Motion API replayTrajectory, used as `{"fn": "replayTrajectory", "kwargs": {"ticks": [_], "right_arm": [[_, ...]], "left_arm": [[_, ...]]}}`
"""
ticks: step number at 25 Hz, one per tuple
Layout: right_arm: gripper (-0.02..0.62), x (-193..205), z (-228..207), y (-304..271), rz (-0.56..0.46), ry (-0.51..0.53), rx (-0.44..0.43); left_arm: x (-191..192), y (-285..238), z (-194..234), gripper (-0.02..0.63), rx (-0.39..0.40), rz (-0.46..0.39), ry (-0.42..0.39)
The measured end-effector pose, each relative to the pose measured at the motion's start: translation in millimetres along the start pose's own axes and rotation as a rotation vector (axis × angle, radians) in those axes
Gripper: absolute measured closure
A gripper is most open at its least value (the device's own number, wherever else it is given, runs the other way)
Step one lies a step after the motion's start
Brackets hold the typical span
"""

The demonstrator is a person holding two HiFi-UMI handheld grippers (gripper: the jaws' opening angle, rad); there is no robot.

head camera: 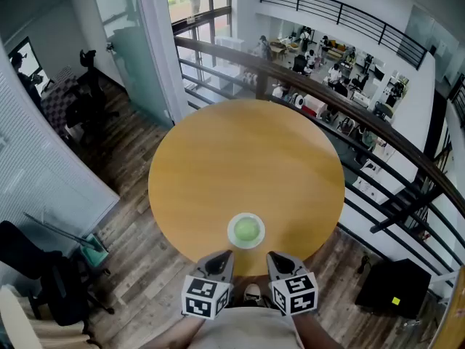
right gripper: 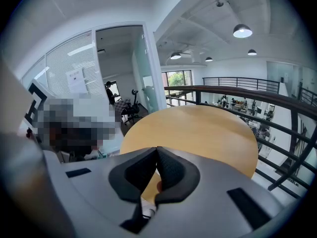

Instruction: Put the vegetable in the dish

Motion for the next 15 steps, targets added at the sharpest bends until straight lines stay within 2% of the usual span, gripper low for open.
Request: {"fn": "replayTrajectory", "kwargs": {"ticks": [11,15], "right_arm": [[0.571,0.0,-2.7,3.9,-0.003,-0.003,-0.001],[0.571,0.8,-1.6,3.4,-0.002,-0.003,-0.001]], "left_arm": [[-1.6,1.7,-4.5,0.584,-0.005,-0.008,-0.022],[1.5,1.6,-1.0,0.584,-0.005,-0.003,0.005]]}}
Point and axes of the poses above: the fingertips, and each gripper's own axes: y backward along the fingers, z to its left, x out of its underside, the point moved 3 cm from there along y, backward along the fingers, and after that the axes turned 5 degrees about -z, right-handed, at the moved point
